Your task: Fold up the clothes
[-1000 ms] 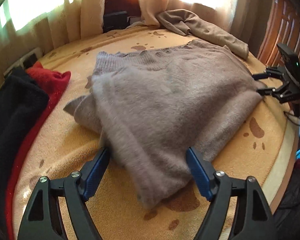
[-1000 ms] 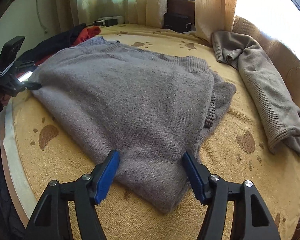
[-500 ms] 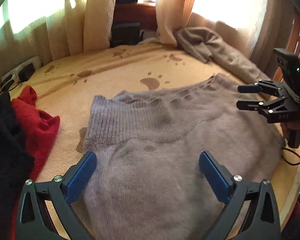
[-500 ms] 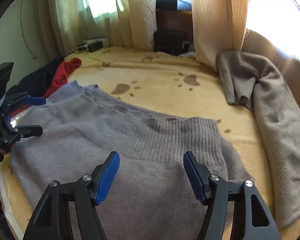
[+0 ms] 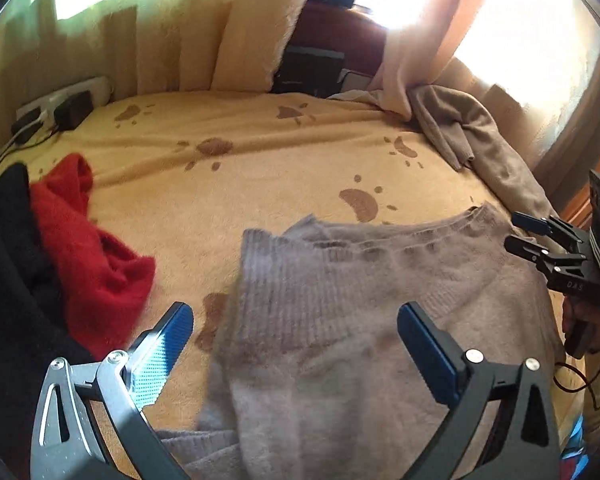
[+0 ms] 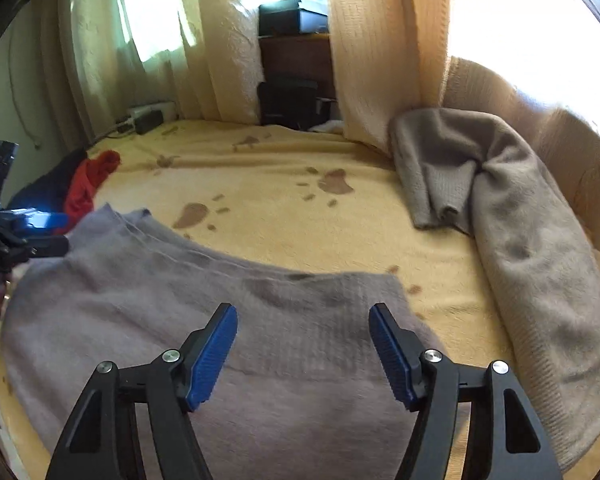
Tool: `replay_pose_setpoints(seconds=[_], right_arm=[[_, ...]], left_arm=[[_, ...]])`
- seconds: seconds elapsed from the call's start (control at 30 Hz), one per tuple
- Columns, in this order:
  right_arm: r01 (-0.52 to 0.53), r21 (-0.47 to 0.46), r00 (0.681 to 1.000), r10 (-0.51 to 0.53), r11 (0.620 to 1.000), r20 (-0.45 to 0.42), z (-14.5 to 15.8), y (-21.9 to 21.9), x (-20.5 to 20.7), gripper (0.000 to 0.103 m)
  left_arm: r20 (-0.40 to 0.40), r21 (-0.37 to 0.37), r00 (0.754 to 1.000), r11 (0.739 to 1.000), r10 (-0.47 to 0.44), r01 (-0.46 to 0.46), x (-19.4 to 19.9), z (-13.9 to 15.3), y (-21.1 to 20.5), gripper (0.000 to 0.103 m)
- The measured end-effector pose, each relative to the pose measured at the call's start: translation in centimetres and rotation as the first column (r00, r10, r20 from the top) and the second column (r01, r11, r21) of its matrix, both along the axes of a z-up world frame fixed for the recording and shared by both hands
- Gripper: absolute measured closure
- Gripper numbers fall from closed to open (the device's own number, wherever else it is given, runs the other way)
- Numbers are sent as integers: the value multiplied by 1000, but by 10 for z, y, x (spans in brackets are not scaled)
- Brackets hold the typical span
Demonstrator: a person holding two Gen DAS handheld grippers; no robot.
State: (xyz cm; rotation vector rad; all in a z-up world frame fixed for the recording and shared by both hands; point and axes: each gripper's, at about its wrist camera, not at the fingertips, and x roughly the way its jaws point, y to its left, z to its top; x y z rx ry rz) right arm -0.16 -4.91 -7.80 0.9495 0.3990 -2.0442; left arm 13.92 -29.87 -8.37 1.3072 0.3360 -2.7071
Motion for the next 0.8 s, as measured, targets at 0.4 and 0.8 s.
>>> replay_pose_setpoints(seconds=[0.4,0.8], right_arm=[[55,99,998,-57,994,13,-33,-25,-32,33],[-95,18,993,93,995,71,1,-74,38,31]], left_arm=[[167,-85,967,980,193,-181,-55,-32,-48,0],[-126,1,968,975,218,-220,17,31,-36,0]])
